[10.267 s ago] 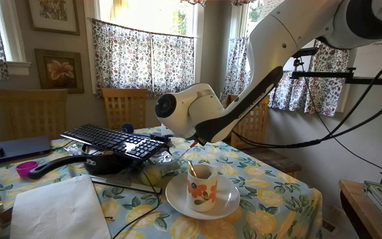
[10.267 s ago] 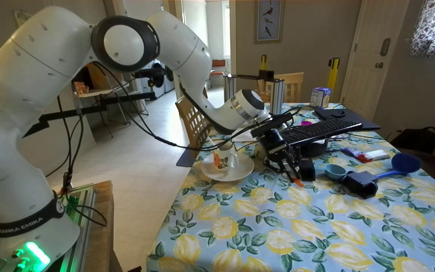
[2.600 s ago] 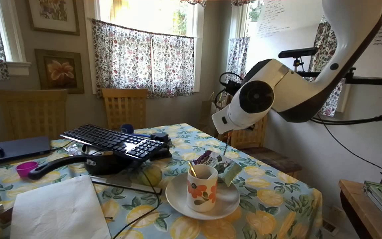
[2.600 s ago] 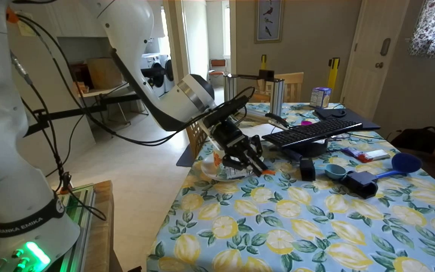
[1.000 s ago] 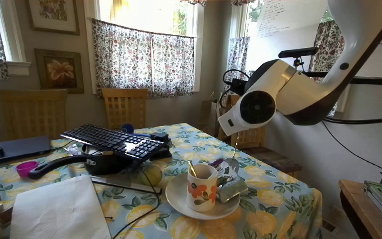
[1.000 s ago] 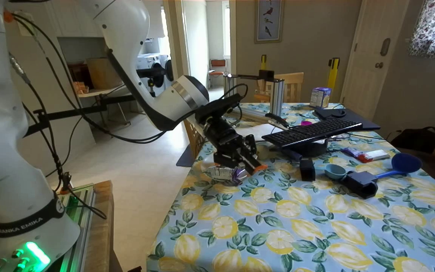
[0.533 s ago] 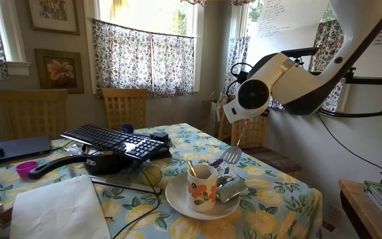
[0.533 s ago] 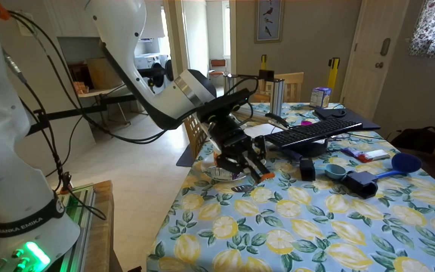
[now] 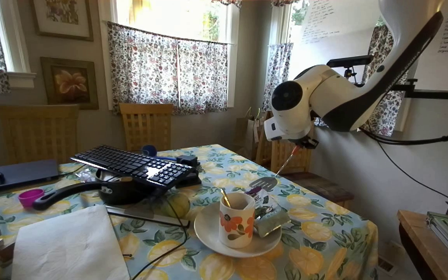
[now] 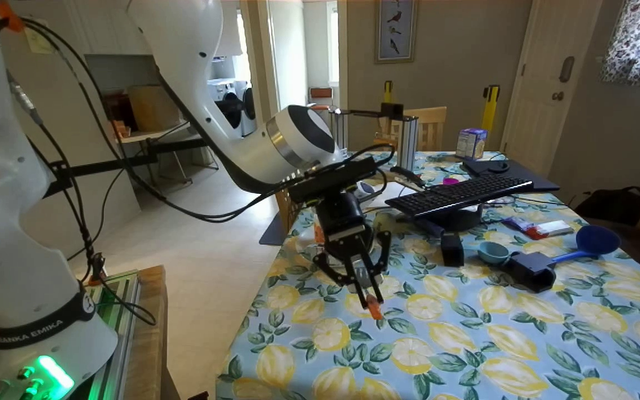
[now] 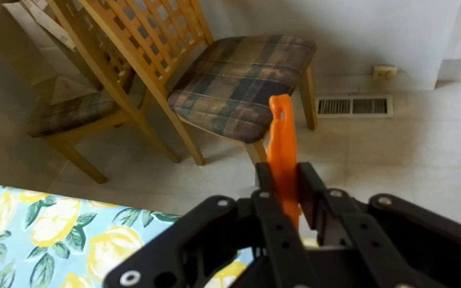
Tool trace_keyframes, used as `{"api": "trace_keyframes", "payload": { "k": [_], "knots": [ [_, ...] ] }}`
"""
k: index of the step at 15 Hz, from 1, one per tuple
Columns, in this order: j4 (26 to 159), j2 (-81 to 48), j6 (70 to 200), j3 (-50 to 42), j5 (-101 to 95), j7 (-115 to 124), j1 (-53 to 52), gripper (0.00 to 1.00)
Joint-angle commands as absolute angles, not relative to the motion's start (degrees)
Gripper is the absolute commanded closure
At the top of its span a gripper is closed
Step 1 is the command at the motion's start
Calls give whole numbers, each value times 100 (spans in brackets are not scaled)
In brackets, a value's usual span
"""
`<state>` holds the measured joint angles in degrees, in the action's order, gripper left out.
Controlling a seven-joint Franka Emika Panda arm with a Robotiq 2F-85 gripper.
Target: Use the spatula to pick up the packet and put it on the plate
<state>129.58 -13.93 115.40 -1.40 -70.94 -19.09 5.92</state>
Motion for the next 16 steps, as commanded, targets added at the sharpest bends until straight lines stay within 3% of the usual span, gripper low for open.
{"api": "trace_keyframes", "payload": {
  "k": [1,16],
  "knots": [
    [12617,-1714,11884,-241,-6485,-1433,743,95],
    [10869,-3531,14407,-171,-5077,-1961,957,95]
  ]
}}
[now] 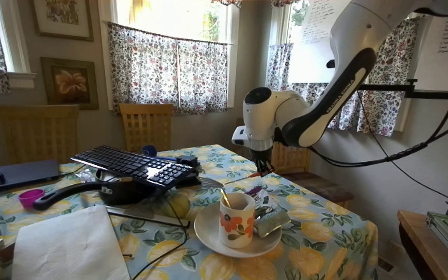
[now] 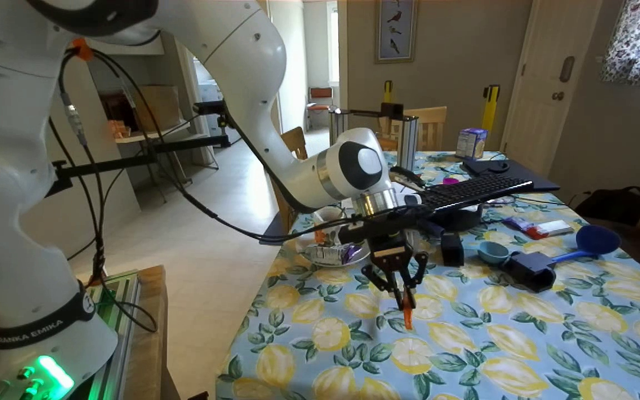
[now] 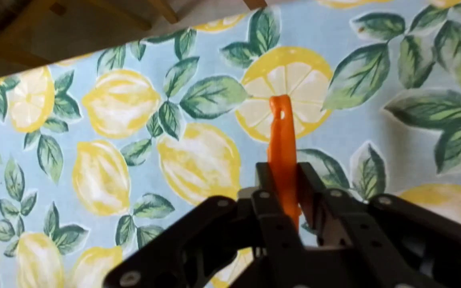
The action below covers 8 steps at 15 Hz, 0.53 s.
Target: Use the spatula to pick up the packet and put it on the plate
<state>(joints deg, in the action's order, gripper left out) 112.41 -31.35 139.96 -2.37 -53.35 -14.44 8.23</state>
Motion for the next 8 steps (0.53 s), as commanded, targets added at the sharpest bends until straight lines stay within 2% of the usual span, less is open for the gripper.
{"api": "trace_keyframes", "payload": {
  "k": [1,8],
  "knots": [
    [10822,-3601,14507,-188,-5066,-2039,946,95],
    [10707,-3845,15088,-98,-4860,-2933,1147,95]
  ]
}}
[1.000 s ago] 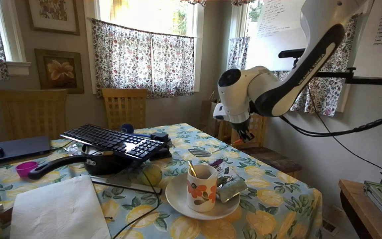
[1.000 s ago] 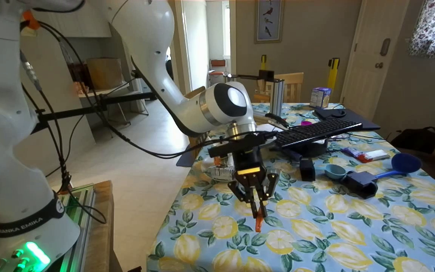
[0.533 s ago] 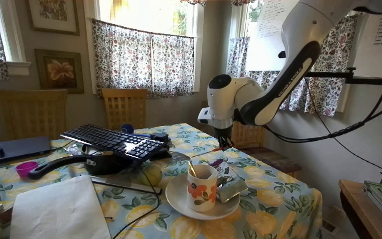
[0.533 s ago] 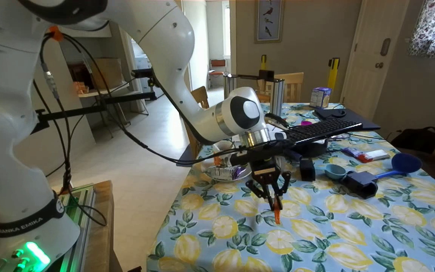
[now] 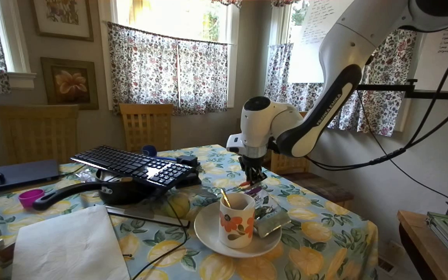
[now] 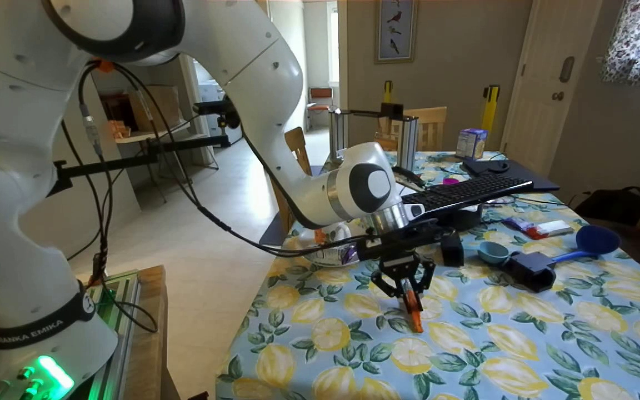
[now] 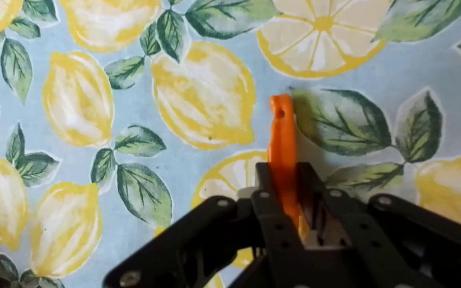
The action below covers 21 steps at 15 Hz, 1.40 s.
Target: Use the spatula to pick up the packet and put it on the plate
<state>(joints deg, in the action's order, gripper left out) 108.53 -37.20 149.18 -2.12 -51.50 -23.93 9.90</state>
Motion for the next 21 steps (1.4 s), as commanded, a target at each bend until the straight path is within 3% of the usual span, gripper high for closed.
{"api": "trace_keyframes", "payload": {
  "k": [1,2,3,4,5,13,18,19,21],
  "knots": [
    [10701,-3834,15066,-79,-4795,-3065,1163,95],
    [10698,-3828,15039,-70,-4745,-3187,1167,95],
    [10706,-3815,15015,-52,-4695,-3312,1175,83],
    [10731,-3779,14967,-44,-4667,-3432,1173,55],
    [10755,-3745,14932,-47,-4650,-3530,1164,54],
    [11744,-2614,14911,-477,-5248,-3959,982,1],
    [12868,-1397,15547,-860,-7097,-4032,1026,0],
    [12204,-2045,15202,-692,-6536,-4011,1045,0],
    [12572,-1656,15396,-783,-6867,-4009,1066,0]
  ]
}}
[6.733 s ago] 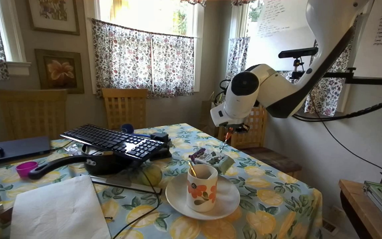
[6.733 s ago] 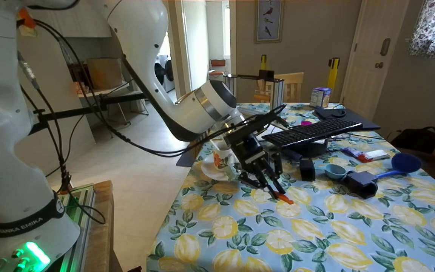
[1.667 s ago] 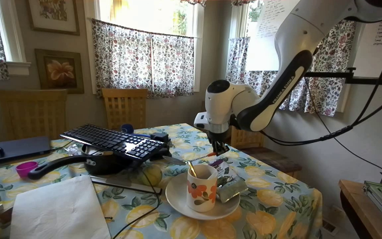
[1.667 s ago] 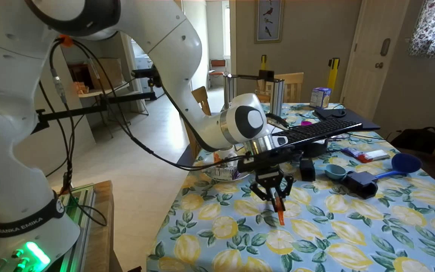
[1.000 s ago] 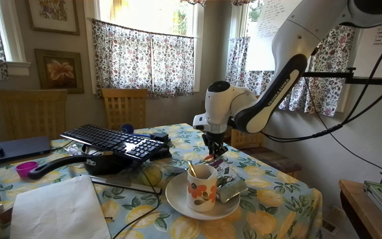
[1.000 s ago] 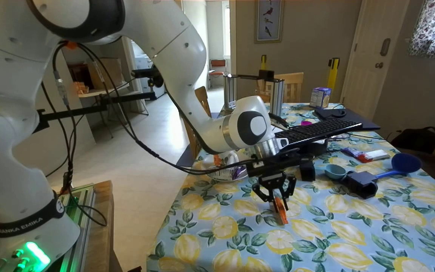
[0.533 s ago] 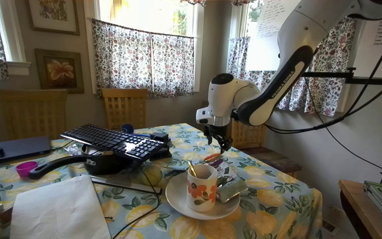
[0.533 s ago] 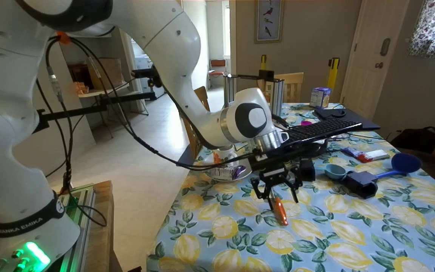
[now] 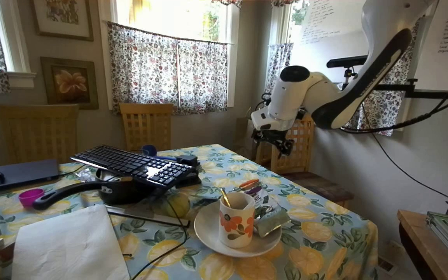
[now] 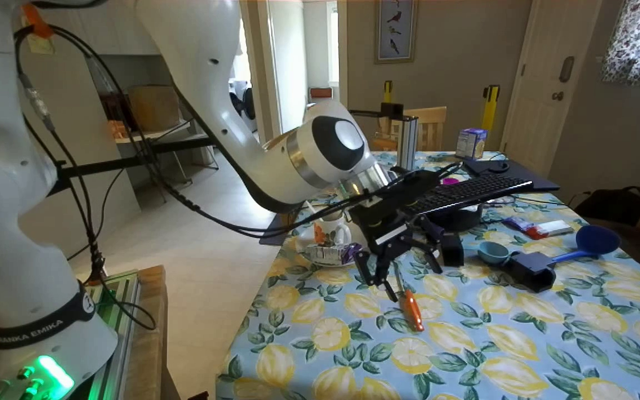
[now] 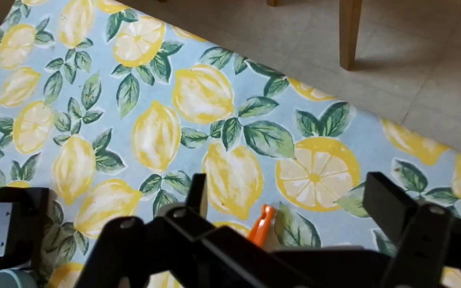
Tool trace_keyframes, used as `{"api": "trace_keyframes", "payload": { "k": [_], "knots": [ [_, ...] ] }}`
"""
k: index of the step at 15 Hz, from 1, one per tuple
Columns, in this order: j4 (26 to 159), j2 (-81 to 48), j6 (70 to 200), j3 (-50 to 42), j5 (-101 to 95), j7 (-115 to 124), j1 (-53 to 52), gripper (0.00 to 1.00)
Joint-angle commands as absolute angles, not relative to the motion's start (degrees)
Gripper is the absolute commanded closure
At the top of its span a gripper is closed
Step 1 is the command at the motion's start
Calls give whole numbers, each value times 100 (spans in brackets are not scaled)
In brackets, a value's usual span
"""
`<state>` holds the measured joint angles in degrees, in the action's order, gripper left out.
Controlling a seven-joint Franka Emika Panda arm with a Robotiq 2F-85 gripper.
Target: Use the spatula to pick up the packet and put it on the plate
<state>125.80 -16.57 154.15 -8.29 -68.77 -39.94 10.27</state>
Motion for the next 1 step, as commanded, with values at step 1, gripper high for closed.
{"api": "trace_keyframes", "payload": {
  "k": [1],
  "knots": [
    [12676,-1550,15420,-795,-6898,-4012,1066,0]
  ]
}}
